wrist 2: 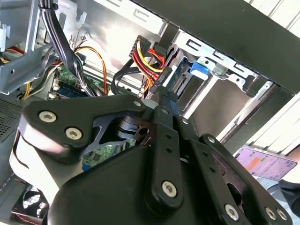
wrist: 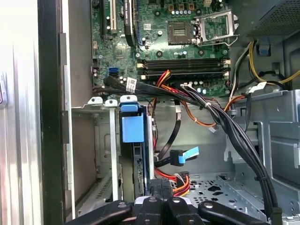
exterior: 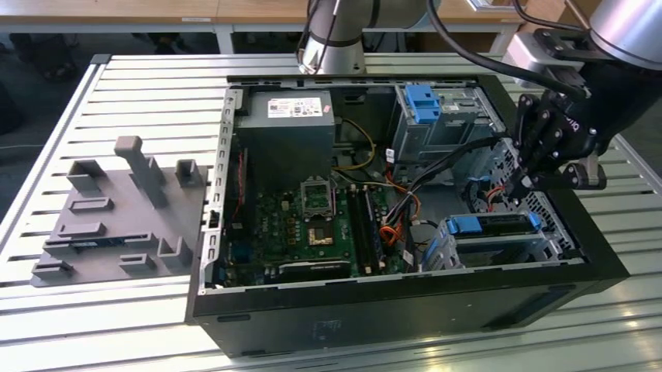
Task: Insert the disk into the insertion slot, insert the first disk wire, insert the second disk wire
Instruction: 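Insert the first disk wire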
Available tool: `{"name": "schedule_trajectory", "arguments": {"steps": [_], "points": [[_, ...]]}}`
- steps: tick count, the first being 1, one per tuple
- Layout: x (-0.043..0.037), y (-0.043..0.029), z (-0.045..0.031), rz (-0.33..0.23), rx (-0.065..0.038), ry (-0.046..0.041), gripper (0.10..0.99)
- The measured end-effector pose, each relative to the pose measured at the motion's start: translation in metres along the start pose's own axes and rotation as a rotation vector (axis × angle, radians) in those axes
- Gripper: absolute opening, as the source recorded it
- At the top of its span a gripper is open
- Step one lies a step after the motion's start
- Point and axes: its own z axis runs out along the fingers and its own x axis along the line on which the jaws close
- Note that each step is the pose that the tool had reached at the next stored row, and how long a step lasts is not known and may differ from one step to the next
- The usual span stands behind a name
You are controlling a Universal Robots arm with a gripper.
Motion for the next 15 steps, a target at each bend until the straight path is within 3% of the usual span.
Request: {"name": "schedule_trajectory", "arguments": {"steps": [2,3,9,10,15], "points": [[-0.0004,0.0,0.0,0.008,0.0,-0.0003,0.114],[-0.0006,0.0001,0.0,0.013,0.0,-0.0004,0.173],[-0.0017,-0.0004,0.0,0.038,0.0,-0.0015,0.184],[-0.0018,-0.0009,0.0,0.04,0.0,-0.0016,0.247],[-0.0025,-0.0034,-0.0001,0.041,-0.001,-0.0016,0.247]]}}
